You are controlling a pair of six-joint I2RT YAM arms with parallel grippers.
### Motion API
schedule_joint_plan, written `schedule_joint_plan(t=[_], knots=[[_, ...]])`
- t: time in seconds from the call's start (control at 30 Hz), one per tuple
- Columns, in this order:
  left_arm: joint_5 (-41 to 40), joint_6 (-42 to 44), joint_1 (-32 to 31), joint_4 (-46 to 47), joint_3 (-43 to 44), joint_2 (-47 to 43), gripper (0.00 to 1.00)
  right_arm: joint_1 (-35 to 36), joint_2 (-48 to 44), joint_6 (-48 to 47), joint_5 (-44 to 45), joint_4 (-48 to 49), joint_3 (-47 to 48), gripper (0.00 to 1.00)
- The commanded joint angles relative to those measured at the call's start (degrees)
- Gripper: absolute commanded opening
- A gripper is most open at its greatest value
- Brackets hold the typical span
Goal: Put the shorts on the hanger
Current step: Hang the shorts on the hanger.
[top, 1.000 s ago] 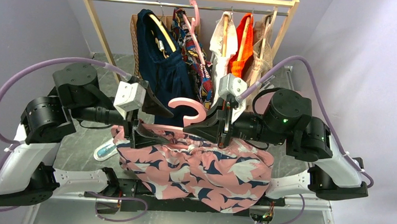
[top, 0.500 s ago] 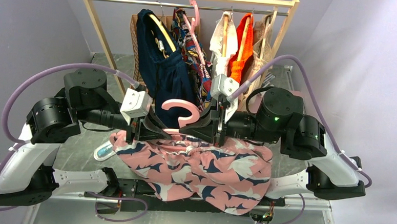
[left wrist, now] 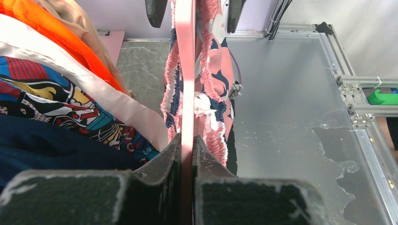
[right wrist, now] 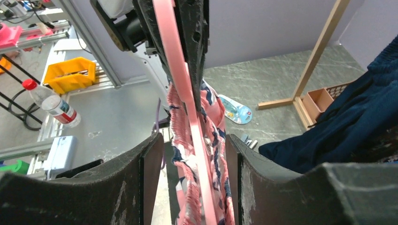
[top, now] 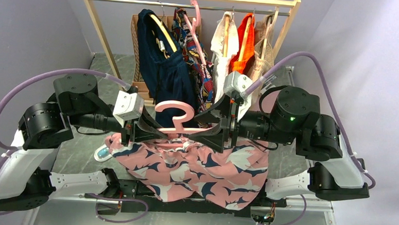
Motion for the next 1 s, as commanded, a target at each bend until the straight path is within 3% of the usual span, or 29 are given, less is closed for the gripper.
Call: schedule_joint_plan(t=[0.0, 0.23, 0.43, 0.47, 0.57, 0.67, 0.7, 0.87, 0.97], knots=[[0.86, -0.82, 0.22, 4.54, 0.21, -0.81, 0.07, 0.14, 1.26, -0.89, 2.46, -5.71, 1.84, 0.55], [1.43, -1.27, 0.26, 4.46, 0.67, -0.38, 0.07, 0.14, 4.55, -2.48, 1.42, -6.87, 3.48, 0.52], [1.15, -1.89, 0.26, 4.65, 1.13, -0.42, 0.07, 0.13, 5.51, -3.17, 0.97, -5.85, 3.87, 0.02], [0.97, -1.9, 0.26, 4.54, 1.76, -0.4, 0.1, 0.14, 5.45, -3.18, 0.8, -5.75, 4.1, 0.0], [-0.15, -1.99, 0.26, 3.92, 5.73, -0.47, 0.52, 0.14, 5.02, -2.75, -1.66, -5.61, 5.38, 0.0], [-1.45, -3.19, 0.26, 6.16, 13.29, -1.58, 0.77, 0.13, 4.55, -1.38, -6.33, -4.45, 8.29, 0.0], [-1.4, -3.68, 0.26, 7.75, 15.71, -2.07, 0.96, 0.12, 4.78, -0.67, -9.2, -4.19, 10.13, 0.0], [-1.95, -5.1, 0.26, 17.17, 24.35, -5.1, 0.99, 0.14, 6.73, 1.42, -19.35, -2.88, 18.78, 0.0], [-3.75, -4.41, 0.26, 19.64, 25.25, -6.77, 0.99, 0.14, 7.45, -0.58, -7.63, -5.61, 19.95, 0.0]])
